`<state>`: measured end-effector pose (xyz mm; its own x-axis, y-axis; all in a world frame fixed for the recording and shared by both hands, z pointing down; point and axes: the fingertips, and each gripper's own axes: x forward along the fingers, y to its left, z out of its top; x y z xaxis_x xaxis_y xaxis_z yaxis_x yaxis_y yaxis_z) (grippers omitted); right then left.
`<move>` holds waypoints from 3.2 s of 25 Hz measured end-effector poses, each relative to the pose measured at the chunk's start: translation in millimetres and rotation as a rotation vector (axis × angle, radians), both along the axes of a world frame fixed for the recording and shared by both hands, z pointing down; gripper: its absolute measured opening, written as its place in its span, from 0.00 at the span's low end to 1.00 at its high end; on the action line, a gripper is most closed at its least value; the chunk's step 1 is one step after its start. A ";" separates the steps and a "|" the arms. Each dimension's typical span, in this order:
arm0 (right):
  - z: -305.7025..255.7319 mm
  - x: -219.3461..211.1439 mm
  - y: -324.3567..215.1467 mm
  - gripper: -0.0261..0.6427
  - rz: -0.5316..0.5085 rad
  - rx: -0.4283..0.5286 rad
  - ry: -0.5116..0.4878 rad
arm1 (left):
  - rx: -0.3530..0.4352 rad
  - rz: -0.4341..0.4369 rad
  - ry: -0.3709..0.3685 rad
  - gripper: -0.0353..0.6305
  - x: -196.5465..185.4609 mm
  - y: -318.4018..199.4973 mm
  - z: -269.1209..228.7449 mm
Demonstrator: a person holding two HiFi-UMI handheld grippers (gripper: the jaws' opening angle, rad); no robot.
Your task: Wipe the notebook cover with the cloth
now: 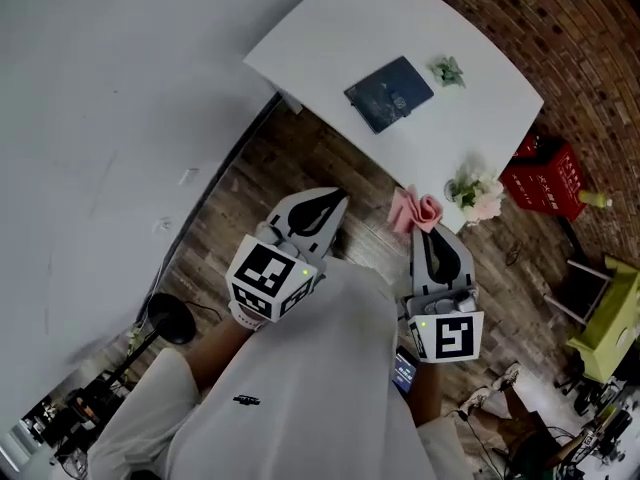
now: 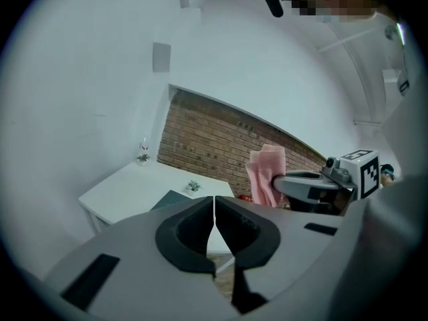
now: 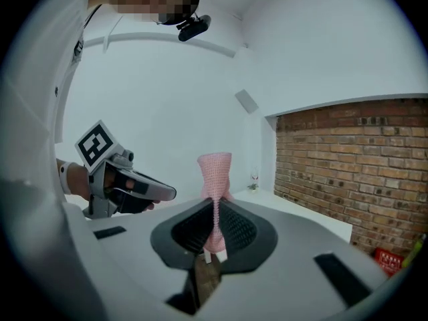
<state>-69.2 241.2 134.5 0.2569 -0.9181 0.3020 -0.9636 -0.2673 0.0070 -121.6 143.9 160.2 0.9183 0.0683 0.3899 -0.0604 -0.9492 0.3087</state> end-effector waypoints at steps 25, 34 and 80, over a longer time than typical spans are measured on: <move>17.0 170.5 -110.4 0.08 -0.284 -0.204 -0.043 | 0.032 -0.268 -0.054 0.09 110.9 -90.6 17.4; 34.0 215.2 -140.4 0.08 -0.376 -0.266 -0.062 | 0.006 -0.317 -0.102 0.09 143.2 -91.7 45.9; 256.3 299.9 -253.1 0.09 -0.567 -0.651 0.150 | -0.212 -0.382 -0.380 0.09 214.8 -121.3 263.1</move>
<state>230.7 -11.9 390.8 -0.1072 -0.5762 0.8102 -0.9267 0.3531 0.1285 93.2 22.7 423.3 0.6912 -0.1278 0.7113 -0.5308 -0.7578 0.3796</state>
